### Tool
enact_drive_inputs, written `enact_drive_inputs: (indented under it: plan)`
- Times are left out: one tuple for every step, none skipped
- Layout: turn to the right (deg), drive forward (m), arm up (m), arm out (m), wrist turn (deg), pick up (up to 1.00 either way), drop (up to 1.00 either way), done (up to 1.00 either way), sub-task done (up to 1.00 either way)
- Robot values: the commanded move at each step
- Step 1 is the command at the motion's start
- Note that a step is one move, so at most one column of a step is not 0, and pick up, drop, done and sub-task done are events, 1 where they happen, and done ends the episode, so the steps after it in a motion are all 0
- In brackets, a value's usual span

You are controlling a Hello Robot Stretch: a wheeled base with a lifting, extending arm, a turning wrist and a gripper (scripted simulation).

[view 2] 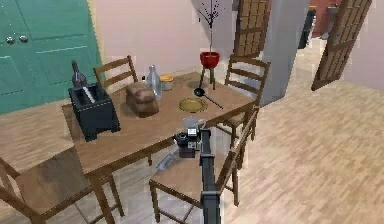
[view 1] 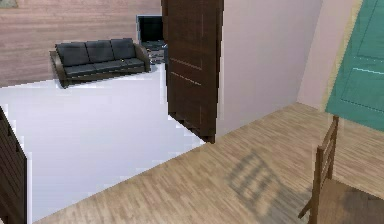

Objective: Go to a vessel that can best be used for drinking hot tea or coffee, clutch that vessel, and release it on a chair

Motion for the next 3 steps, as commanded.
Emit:
enact_drive_inputs:
  plan:
    - [0.0,0.00,0.00,0.00,0.0,0.00,1.00,0.00,0.00]
    - [0.0,0.00,0.10,0.00,0.0,0.00,0.00,0.00,0.00]
    - [0.0,0.00,0.00,-0.08,0.0,0.00,0.00,0.00,0.00]
